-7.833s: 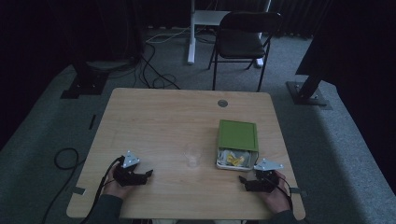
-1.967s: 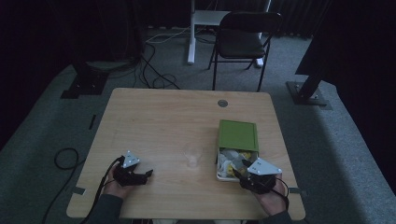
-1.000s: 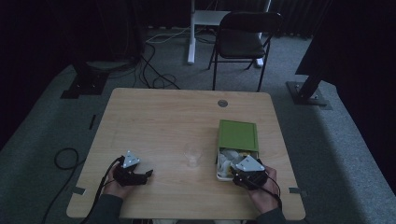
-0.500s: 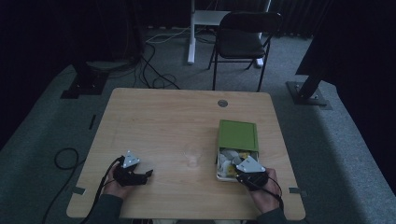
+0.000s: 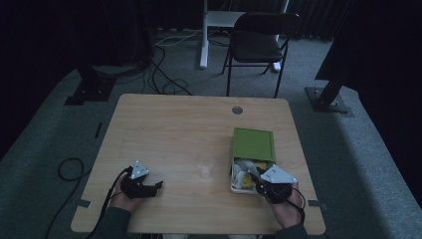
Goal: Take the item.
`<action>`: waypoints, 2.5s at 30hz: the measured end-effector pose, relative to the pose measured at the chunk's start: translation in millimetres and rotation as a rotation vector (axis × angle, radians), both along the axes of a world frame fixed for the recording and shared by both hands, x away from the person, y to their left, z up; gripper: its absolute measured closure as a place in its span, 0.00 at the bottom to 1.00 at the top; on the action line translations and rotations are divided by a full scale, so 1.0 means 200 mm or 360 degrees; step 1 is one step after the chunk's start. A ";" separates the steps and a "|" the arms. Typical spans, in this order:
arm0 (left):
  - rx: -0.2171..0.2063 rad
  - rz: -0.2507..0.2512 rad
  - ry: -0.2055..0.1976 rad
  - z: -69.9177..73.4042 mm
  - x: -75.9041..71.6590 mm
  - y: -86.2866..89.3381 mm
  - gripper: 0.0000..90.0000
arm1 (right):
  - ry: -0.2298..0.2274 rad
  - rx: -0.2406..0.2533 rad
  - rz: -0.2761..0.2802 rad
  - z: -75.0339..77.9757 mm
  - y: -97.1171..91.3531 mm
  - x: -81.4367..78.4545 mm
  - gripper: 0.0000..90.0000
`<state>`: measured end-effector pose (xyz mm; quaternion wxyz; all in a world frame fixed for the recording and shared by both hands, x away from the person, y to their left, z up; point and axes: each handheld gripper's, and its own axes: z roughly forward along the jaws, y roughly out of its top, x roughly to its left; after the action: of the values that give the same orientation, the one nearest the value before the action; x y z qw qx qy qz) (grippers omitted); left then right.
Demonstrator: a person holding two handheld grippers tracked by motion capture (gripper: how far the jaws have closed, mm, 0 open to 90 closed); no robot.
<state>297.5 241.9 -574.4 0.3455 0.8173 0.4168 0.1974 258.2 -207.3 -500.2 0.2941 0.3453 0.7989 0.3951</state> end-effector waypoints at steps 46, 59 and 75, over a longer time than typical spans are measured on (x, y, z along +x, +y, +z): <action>-0.0001 0.0000 0.0000 0.00 0.00 0.00 0.23 | -0.0144 0.0223 0.0150 0.26 -0.02 -0.05 0.75; 0.0000 0.0000 0.0000 0.00 0.00 0.00 0.23 | -0.0128 0.0221 0.0238 0.28 0.08 -0.03 0.75; -0.0001 0.0000 0.0000 0.00 0.00 0.00 0.23 | -0.0147 0.0237 0.0304 0.30 0.16 0.01 0.75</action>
<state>297.5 241.8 -574.4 0.3456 0.8172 0.4169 0.1972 259.3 -175.4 -439.8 0.2651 0.2698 0.7821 0.4951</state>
